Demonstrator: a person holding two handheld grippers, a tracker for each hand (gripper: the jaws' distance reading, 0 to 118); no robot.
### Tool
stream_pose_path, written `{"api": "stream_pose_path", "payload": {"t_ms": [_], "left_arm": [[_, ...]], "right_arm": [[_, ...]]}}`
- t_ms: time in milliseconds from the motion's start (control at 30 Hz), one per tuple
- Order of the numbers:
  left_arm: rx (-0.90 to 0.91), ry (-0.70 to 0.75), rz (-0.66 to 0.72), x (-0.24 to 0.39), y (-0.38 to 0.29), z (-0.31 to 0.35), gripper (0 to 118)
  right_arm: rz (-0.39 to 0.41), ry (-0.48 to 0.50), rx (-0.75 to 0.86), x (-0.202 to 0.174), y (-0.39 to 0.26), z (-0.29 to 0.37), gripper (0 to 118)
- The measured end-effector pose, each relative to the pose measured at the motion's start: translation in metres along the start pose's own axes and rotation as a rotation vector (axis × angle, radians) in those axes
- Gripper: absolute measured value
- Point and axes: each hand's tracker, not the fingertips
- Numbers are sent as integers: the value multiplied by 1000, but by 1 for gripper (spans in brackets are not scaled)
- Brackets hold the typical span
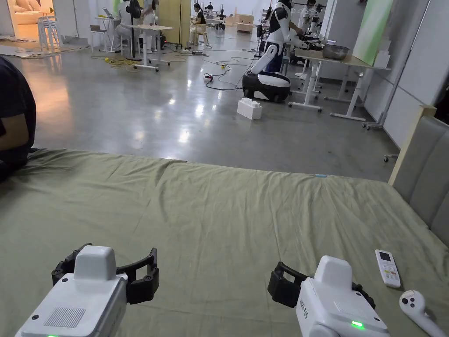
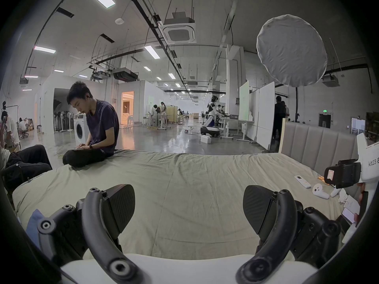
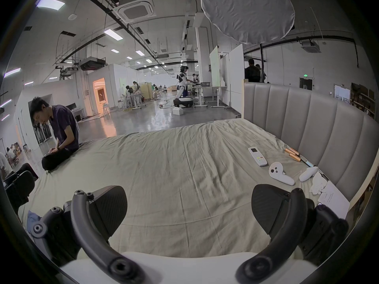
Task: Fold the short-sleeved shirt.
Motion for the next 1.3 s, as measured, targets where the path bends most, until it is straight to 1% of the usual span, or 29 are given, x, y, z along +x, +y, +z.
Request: {"api": "stream_pose_path", "payload": {"t_ms": [167,400,700,867,967,1033,1100,1167,1233,1300], "left_arm": [[-10,-2,-5,1,-1,1,106],[-27,4,-4,-1,-3,-1,106],[-39,8,6,-4,-3,-2,106],[-34,11,11,-5,-2,-3,106],[-30,14,9,-6,-3,-4,106],[-24,15,-1,-5,-3,-4,106],[-22,17,-13,-5,-3,-4,106],[-20,16,-20,-5,-3,-3,106],[-16,15,-20,-5,-2,-3,106],[-13,16,-19,-5,0,-3,106]], "right_arm": [[21,2,-10,1,-4,-4,118],[29,1,-6,2,-5,-9,118],[0,-20,-4,4,-4,-13,118],[51,-31,6,-5,-4,-5,118],[62,36,34,-5,-7,-2,118],[90,87,86,-6,-10,3,118],[127,107,154,-10,-13,8,118],[172,79,189,-13,-15,11,118],[194,49,218,-16,-13,12,118],[162,44,211,-14,-15,10,118]]}}
